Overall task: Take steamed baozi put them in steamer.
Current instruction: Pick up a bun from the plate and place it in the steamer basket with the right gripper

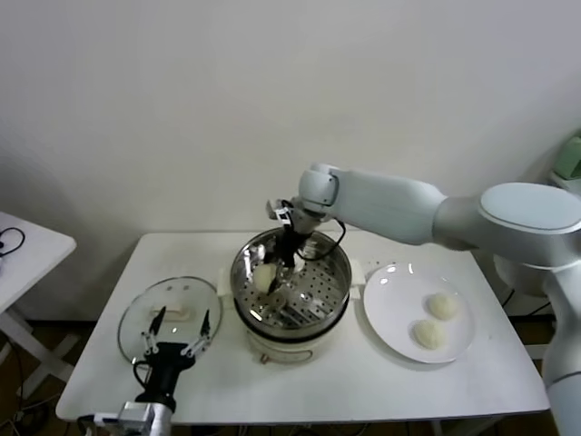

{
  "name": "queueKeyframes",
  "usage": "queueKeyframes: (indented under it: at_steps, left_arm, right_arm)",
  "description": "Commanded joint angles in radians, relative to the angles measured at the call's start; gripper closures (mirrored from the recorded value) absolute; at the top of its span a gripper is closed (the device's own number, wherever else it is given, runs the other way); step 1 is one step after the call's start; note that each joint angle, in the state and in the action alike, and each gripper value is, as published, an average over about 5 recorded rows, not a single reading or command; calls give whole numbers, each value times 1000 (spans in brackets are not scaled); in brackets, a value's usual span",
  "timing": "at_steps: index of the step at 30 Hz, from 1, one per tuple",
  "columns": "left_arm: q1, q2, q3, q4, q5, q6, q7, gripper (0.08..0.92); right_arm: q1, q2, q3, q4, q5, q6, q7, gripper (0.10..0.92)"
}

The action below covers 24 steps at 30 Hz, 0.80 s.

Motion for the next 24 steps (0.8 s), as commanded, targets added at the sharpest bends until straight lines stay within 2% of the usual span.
queueKeyframes:
  at_steps: [1,11,18,24]
  left_arm:
    - [2,2,5,4,2,0,1,177]
    - [-3,3,7,14,3,0,0,177]
    - [-6,5,6,17,3,0,0,177]
    - [-7,5,6,17,4,1,-1,177]
  right_arm:
    - [-31,32,2,-28,-43,2,-2,332]
    - [-52,34,19,-37,-67,6,1,322]
    - [-53,30,33,-36,-74,13,6,211]
    - [14,-14,25,22,-70,31,-23,203]
